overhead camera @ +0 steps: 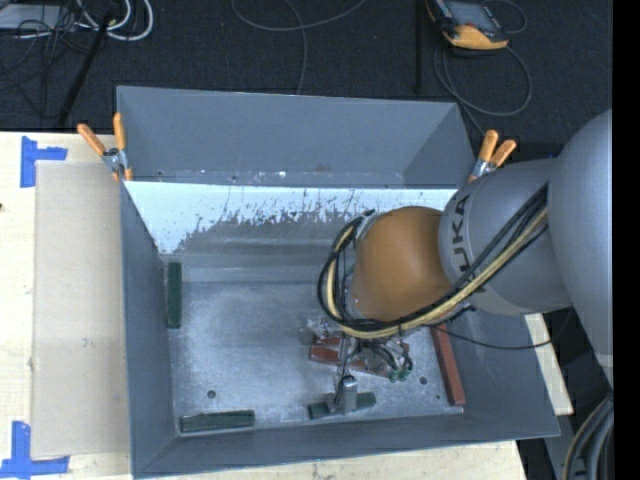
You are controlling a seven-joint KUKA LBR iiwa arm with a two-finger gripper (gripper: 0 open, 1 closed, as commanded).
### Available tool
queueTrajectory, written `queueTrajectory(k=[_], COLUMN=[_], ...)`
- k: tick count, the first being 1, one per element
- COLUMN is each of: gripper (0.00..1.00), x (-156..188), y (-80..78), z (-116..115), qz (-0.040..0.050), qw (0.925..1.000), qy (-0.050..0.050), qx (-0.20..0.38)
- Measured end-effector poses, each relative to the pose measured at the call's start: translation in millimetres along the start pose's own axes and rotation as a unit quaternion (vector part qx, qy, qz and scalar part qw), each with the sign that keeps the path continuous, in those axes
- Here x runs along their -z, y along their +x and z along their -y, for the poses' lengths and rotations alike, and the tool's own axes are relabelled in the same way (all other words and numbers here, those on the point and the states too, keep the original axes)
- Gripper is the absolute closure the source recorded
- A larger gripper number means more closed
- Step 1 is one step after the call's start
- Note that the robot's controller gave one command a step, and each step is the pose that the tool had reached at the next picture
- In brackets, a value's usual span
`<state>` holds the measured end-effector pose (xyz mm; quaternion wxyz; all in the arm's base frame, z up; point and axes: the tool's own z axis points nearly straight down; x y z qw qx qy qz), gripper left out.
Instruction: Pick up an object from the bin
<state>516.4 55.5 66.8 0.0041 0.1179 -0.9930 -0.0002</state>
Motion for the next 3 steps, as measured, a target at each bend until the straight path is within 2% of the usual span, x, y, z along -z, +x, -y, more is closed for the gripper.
queueTrajectory(k=[1, 2, 3], gripper=[0.00, 1.00, 1.00], x=[4, 3, 181], y=[-51.6, -50.9, 3.1], z=[73, 71, 82], qz=[0.0053, 0.0041, 0.0065], qw=[0.9928, 0.9929, 0.9756], qy=[0.003, 0.001, 0.003], qx=[0.120, 0.119, 0.219])
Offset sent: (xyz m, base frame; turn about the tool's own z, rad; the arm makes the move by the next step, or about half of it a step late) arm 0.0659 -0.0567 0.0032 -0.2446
